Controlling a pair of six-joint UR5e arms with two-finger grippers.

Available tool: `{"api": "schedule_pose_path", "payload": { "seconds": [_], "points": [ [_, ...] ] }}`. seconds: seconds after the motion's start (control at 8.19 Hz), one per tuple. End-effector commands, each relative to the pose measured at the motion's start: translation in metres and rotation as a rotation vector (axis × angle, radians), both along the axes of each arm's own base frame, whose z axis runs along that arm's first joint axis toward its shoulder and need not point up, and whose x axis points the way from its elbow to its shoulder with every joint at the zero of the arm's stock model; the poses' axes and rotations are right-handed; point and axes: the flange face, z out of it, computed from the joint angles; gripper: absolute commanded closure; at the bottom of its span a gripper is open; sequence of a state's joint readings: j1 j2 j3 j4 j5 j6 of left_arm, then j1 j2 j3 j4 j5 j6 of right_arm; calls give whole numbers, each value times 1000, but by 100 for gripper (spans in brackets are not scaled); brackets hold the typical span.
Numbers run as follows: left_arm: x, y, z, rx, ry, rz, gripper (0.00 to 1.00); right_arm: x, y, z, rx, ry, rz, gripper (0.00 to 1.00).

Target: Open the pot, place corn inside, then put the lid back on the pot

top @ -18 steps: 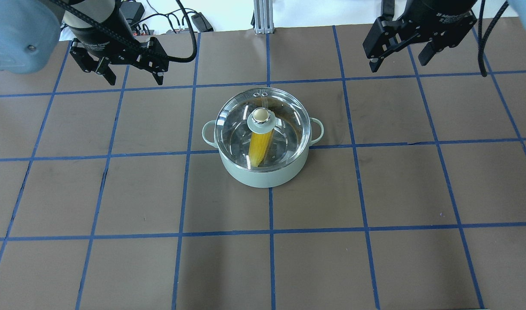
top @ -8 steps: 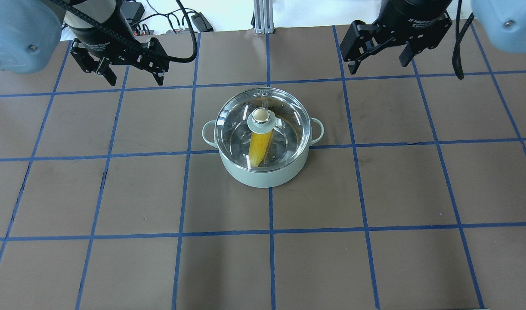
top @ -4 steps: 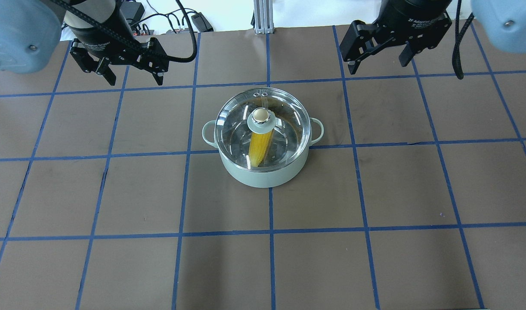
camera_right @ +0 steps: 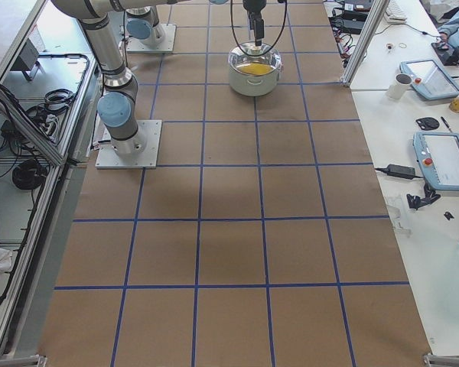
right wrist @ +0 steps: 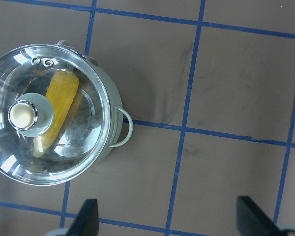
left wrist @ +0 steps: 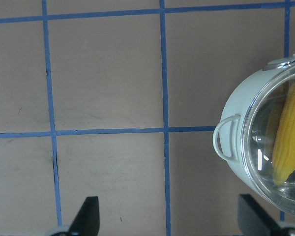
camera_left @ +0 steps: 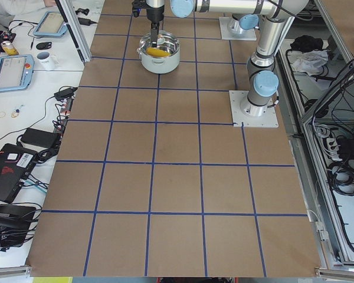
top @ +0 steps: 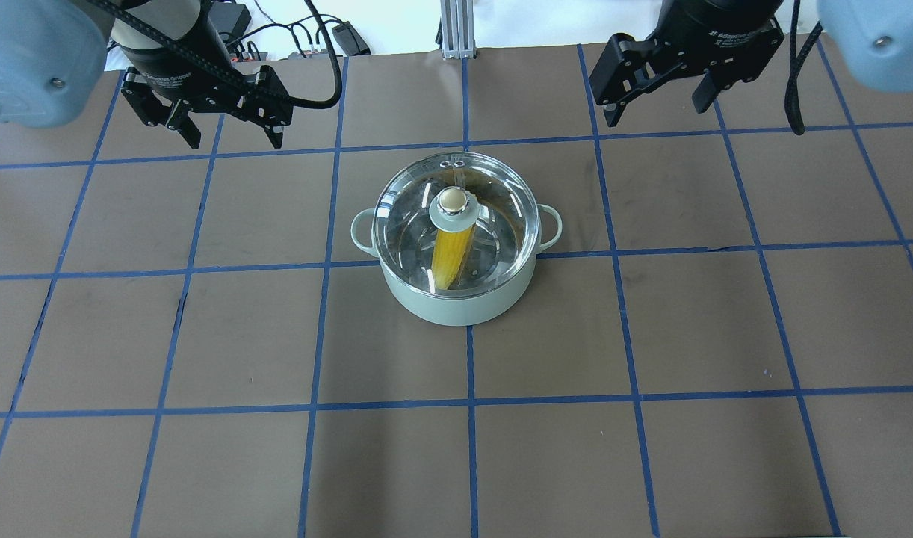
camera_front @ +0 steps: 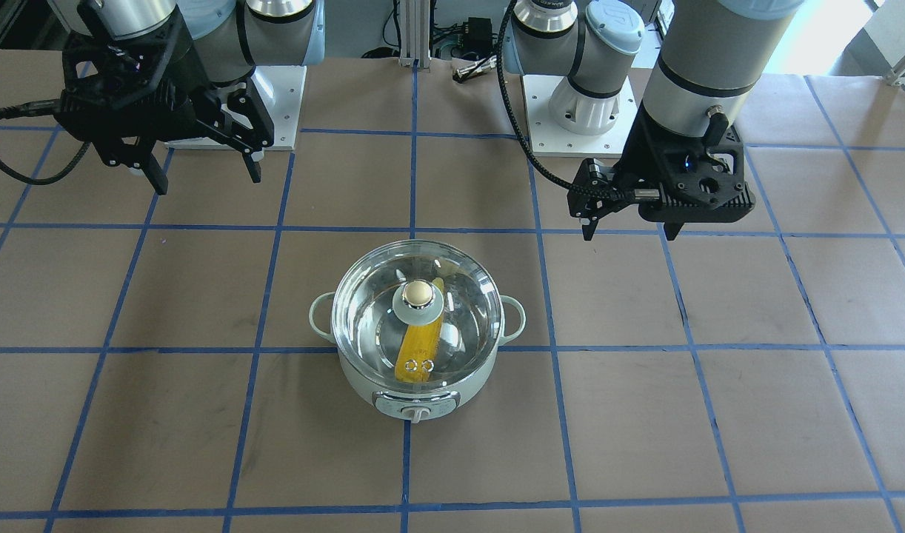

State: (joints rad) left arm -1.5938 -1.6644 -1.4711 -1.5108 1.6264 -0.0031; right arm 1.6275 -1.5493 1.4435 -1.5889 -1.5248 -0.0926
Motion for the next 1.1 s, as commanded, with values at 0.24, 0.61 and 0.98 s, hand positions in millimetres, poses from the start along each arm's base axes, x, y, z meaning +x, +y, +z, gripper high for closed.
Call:
{"api": "schedule_pose_path", "payload": {
  "seconds": [0.24, 0.61, 0.98],
  "points": [
    [0, 0, 0, 2, -3, -1, 0, 0, -3, 2, -27, 1, 7, 0],
    [0, 2, -6, 11, -1, -2, 0, 0, -3, 3, -28, 1, 7, 0],
    [0, 2, -7, 12, -2, -2, 0, 0, -3, 3, -30, -2, 7, 0]
  ]
}}
